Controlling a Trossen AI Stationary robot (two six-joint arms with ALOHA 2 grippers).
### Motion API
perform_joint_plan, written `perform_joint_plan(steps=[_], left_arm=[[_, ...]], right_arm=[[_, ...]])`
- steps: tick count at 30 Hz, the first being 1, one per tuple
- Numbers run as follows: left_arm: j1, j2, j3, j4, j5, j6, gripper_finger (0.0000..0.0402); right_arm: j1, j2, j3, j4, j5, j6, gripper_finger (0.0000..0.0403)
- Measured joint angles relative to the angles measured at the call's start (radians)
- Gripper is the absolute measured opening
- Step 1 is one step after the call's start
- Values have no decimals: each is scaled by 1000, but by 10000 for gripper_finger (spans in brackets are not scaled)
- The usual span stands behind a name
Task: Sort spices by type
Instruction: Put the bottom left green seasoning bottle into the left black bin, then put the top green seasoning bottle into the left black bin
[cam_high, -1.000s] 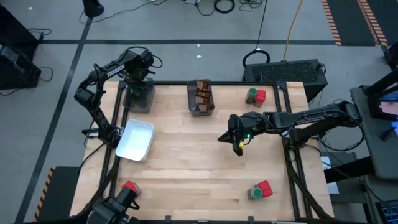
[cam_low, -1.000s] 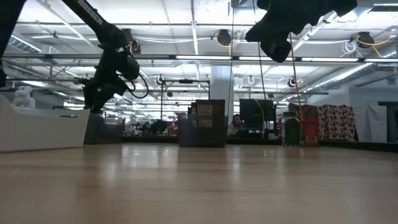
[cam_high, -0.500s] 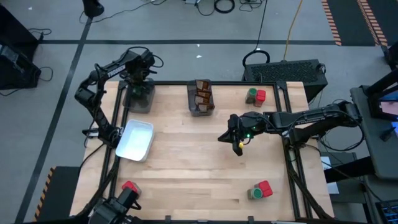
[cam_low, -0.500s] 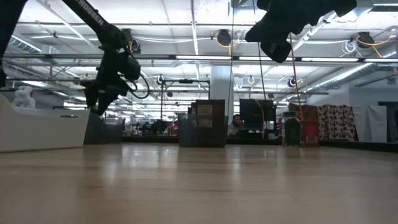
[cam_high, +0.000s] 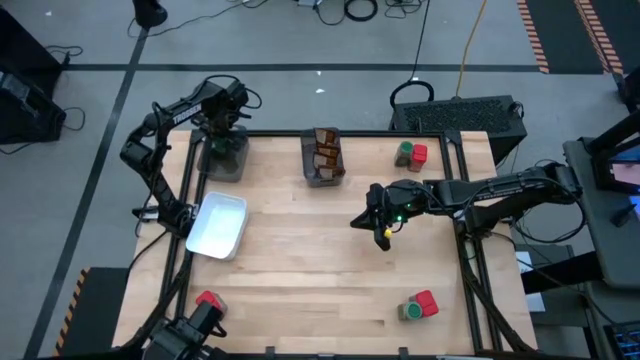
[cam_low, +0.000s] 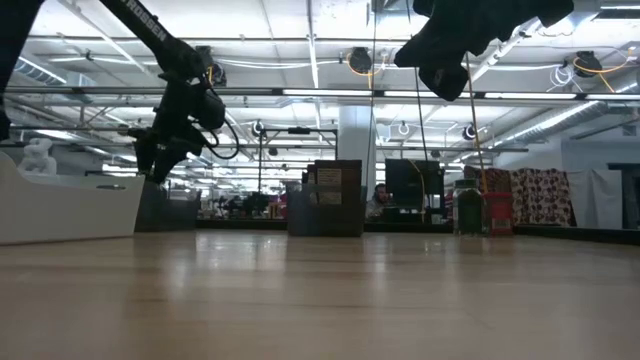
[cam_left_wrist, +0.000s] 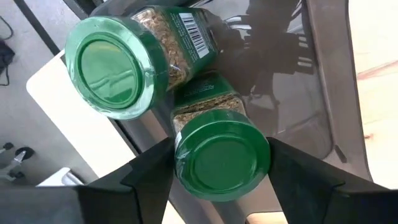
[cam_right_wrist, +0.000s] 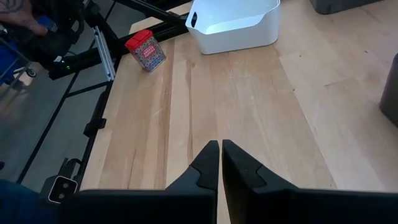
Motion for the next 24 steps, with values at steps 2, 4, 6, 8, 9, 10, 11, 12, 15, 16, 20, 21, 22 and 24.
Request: perform_joint_plan(steps=[2, 4, 6, 8, 9, 10, 11, 12, 15, 16, 20, 21, 22, 24], left_arm=[[0, 0, 0, 0, -2, 0, 242], [0, 0, 6, -7, -6, -1, 240], [0, 0, 20, -10, -23, -2, 239], [0, 0, 42, -22, -38, -6, 239], [0, 0, 58, -31, -49, -6, 239], [0, 0, 75, -38, -60, -7, 239], [0, -1, 89, -46, -64, -9, 239], [0, -1, 102, -59, -66, -9, 239], [0, -1, 134, -87, -73, -9, 239], [0, -1, 142, -92, -77, -5, 239], [-2, -1, 162, -119, -81, -1, 239], [-5, -1, 165, -129, -81, -1, 239], [-8, -1, 167, -143, -81, -1, 239], [-20, -3, 169, -172, -79, 1, 239]], right_arm=[[0, 0, 0, 0, 0, -1, 0], [0, 0, 0, 0, 0, -1, 0], [0, 0, 0, 0, 0, -4, 0], [0, 0, 0, 0, 0, -6, 0], [0, 0, 0, 0, 0, -6, 0], [0, 0, 0, 0, 0, -6, 0], [0, 0, 0, 0, 0, -8, 0], [0, 0, 0, 0, 0, -11, 0], [0, 0, 0, 1, 0, -21, 0], [0, 0, 0, 1, 0, -21, 0], [0, 0, 0, 2, 1, -23, 0], [0, 0, 0, 2, 1, -24, 0], [0, 0, 0, 2, 1, -25, 0], [0, 0, 0, 2, 3, -25, 0]])
